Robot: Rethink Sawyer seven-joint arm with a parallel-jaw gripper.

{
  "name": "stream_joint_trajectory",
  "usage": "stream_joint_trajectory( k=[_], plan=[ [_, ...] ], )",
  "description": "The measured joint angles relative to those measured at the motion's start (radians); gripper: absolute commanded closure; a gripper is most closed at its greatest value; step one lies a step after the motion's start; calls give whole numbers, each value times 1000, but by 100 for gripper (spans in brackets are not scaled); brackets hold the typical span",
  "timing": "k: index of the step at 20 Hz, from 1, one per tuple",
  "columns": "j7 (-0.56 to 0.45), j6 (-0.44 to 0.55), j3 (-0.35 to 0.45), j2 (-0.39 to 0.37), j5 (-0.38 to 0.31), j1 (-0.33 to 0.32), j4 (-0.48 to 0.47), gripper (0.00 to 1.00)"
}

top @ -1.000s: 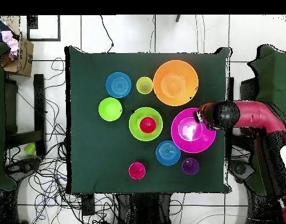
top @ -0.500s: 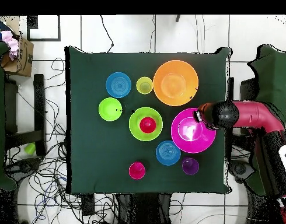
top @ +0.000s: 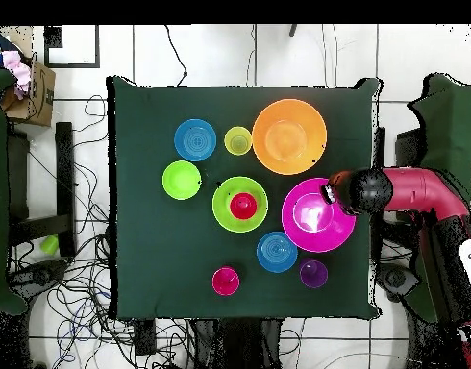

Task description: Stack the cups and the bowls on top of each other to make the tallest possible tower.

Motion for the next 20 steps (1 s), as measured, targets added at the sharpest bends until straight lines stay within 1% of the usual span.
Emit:
stream_joint_trajectory(
  k=[7,12,20],
  plan=[
    [-33,0,-14,0,-48,-8,0,0],
    [-47,0,-21,0,-51,-26,0,0],
    [-47,-2,-60,0,-51,-49,9,0]
  ],
)
